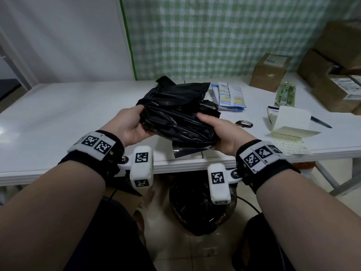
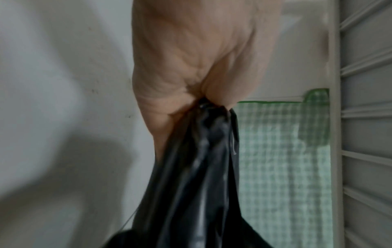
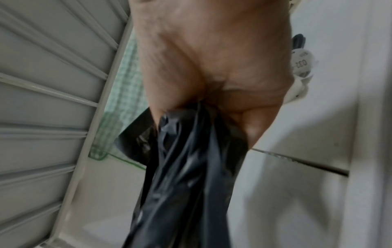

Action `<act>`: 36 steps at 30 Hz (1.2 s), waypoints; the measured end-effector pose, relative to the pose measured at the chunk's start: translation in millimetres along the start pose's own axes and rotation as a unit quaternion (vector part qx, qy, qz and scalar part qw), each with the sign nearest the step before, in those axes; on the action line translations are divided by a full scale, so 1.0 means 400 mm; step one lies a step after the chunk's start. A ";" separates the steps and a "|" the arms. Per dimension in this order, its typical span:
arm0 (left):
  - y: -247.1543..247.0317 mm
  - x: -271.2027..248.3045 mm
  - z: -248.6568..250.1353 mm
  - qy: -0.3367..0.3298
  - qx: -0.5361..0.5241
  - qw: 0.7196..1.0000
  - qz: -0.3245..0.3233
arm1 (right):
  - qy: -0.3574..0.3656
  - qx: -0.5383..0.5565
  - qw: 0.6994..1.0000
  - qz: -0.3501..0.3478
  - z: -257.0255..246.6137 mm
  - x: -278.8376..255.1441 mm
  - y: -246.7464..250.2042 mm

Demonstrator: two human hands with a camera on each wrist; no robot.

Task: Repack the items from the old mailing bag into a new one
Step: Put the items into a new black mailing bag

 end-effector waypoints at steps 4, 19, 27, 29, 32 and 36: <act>0.009 0.005 0.030 -0.039 0.104 0.991 0.068 | 0.232 -0.130 0.960 0.089 -0.117 -0.027 0.007; -0.033 0.009 0.026 -0.084 0.492 0.865 -0.046 | 0.148 -0.076 0.974 0.153 -0.099 0.037 0.045; 0.061 0.045 0.068 -0.128 0.576 0.789 0.172 | 0.065 0.138 0.985 -0.080 -0.080 0.014 -0.032; 0.090 0.042 0.062 -0.108 0.527 0.819 0.200 | 0.067 0.104 0.981 -0.150 -0.087 -0.008 -0.059; 0.111 0.047 0.049 -0.103 0.404 0.890 0.185 | 0.099 -0.042 0.987 -0.122 -0.089 -0.010 -0.060; 0.054 0.038 0.058 -0.156 0.353 0.922 0.036 | 0.195 -0.353 0.913 0.064 -0.118 0.020 -0.017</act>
Point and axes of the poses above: each hand's wrist, its own x-axis towards the middle knuckle, its own y-axis out of the back of the hand, z = x × y, the point moved 8 cm from there along x, towards the middle knuckle, and after that the axes turned 12 degrees about x, right-handed, at the moved point
